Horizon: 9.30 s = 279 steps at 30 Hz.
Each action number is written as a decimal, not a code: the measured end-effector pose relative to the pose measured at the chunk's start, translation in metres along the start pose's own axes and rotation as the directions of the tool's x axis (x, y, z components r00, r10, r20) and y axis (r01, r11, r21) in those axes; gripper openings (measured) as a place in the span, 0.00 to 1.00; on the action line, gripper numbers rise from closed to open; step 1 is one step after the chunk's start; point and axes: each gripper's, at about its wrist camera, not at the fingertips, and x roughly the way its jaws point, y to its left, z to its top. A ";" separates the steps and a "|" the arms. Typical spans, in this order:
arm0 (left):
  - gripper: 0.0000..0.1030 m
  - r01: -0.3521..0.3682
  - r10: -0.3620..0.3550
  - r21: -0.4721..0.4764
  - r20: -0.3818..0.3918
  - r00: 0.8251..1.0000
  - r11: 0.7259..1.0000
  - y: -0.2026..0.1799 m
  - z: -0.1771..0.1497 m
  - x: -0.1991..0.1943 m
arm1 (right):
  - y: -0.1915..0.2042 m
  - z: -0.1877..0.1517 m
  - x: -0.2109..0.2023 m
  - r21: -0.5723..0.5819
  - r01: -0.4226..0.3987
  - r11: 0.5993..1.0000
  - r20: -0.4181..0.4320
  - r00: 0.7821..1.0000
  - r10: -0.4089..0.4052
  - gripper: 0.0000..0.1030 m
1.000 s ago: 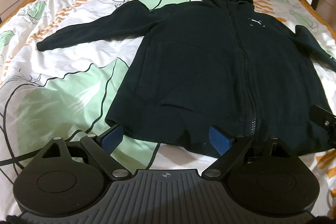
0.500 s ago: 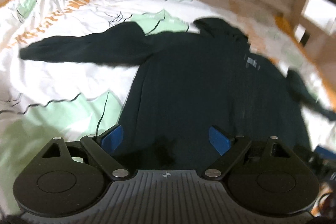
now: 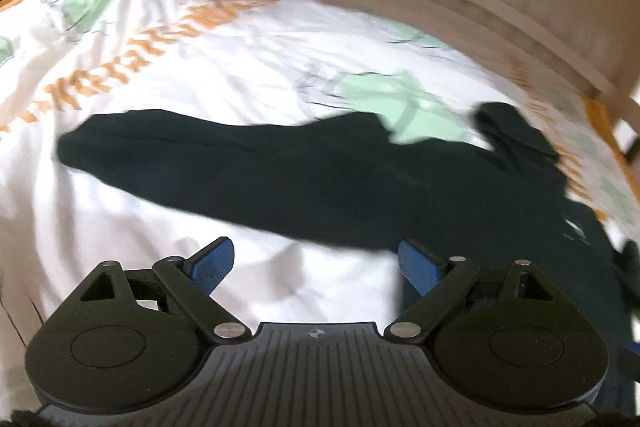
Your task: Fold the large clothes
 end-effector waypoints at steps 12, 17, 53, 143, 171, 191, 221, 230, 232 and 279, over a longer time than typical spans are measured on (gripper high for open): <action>0.87 -0.184 0.166 -0.252 -0.088 0.982 0.950 0.112 0.038 0.064 | 0.029 0.029 0.061 -0.035 -0.061 0.998 -0.047 0.997 0.059 0.99; 0.87 -0.256 0.253 -0.339 -0.053 0.966 0.905 0.131 0.048 0.080 | 0.039 0.037 0.083 -0.040 -0.070 0.997 -0.060 0.996 0.067 0.99; 0.16 -0.034 0.087 -0.112 0.514 0.853 0.993 0.024 0.093 -0.013 | 0.123 0.062 0.239 -0.286 0.040 0.957 -0.075 0.995 -0.064 0.97; 0.57 0.086 -0.081 0.258 -0.031 0.996 0.962 -0.100 -0.006 0.115 | -0.084 0.049 0.090 0.033 0.176 0.984 -0.041 0.984 -0.174 0.67; 0.57 0.066 -0.076 0.124 0.077 0.994 0.990 -0.083 0.022 0.100 | -0.100 0.044 0.110 0.213 0.001 0.977 -0.055 0.998 0.011 0.53; 0.58 -0.023 0.019 0.257 0.020 1.000 0.966 -0.099 0.010 0.129 | -0.121 0.080 0.110 0.018 0.183 0.983 -0.012 0.983 -0.182 0.29; 0.77 0.063 -0.096 0.304 0.094 0.991 0.951 -0.129 -0.014 0.071 | -0.205 0.032 0.002 0.275 0.138 0.951 -0.012 0.990 -0.141 0.79; 0.77 0.181 -0.232 0.349 0.111 0.966 0.919 -0.174 -0.020 0.019 | -0.291 0.027 -0.032 0.471 0.310 0.826 -0.087 0.948 -0.306 0.80; 0.77 0.200 -0.252 0.364 0.100 0.963 0.910 -0.182 -0.022 0.015 | -0.311 0.025 -0.038 0.502 0.348 0.792 -0.096 0.932 -0.348 0.80; 0.77 0.285 -0.286 0.165 -0.019 0.958 0.944 -0.124 0.033 0.095 | -0.097 0.141 0.069 0.069 0.007 0.998 0.198 0.980 -0.021 0.24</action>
